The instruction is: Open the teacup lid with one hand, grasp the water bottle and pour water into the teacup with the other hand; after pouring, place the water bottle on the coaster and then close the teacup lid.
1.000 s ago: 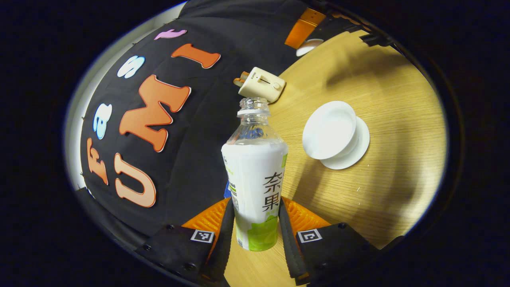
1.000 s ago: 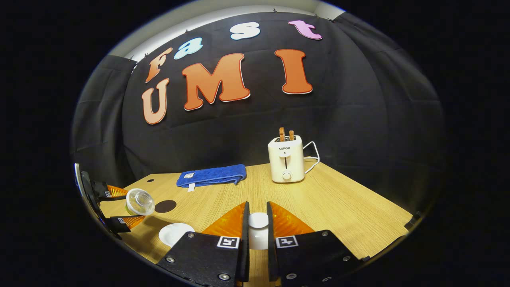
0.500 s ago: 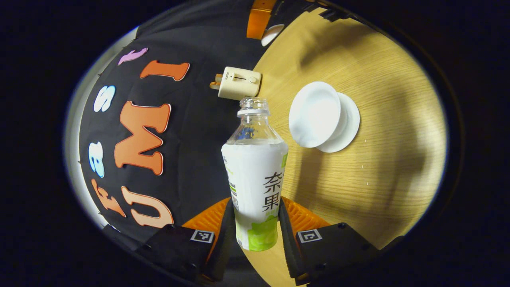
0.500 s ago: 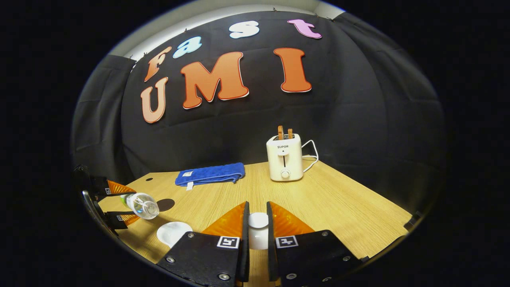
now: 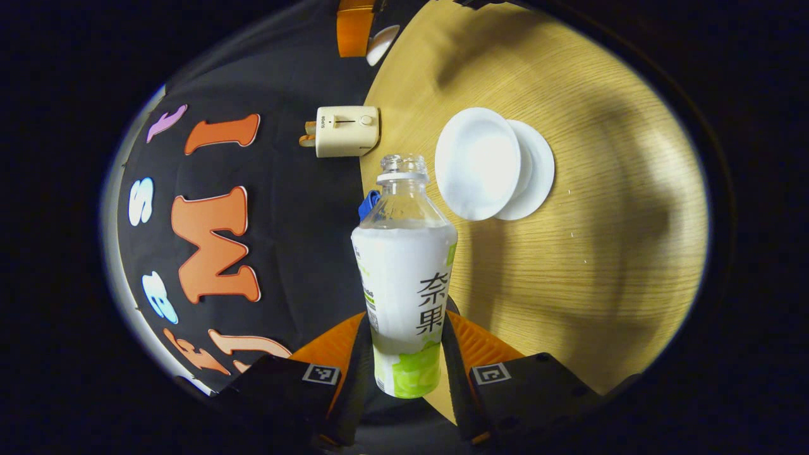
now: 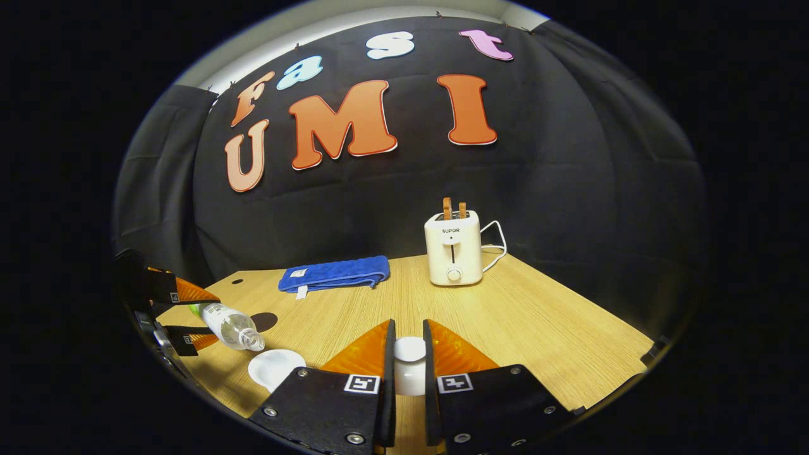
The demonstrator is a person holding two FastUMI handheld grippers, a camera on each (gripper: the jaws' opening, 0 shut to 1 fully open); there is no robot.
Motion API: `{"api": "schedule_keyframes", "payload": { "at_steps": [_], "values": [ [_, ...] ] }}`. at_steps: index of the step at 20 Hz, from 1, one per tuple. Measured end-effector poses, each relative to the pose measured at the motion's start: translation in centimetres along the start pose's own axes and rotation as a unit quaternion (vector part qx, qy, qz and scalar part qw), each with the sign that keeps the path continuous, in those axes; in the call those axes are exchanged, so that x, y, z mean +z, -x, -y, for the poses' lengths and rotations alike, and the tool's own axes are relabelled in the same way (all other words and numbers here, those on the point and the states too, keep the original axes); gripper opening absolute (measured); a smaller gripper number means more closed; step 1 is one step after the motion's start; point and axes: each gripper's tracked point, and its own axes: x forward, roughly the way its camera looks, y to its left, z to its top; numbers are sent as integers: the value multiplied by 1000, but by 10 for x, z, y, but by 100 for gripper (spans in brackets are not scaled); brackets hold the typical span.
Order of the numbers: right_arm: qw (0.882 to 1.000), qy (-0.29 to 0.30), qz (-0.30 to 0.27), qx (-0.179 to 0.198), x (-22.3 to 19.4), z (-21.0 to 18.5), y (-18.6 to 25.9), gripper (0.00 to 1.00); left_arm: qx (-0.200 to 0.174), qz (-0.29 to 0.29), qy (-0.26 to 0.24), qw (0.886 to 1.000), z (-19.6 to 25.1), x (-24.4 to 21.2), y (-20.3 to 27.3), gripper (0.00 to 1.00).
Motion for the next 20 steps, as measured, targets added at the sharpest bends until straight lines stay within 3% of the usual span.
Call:
{"api": "schedule_keyframes", "payload": {
  "at_steps": [4,20],
  "values": [
    [1000,-2,0,-2,0,2,0,18,-8,-7,-39,999,3,-2,0,63],
    [1000,-1,0,3,0,1,2,19,-20,-31,-171,985,-11,10,3,60]
  ]
}}
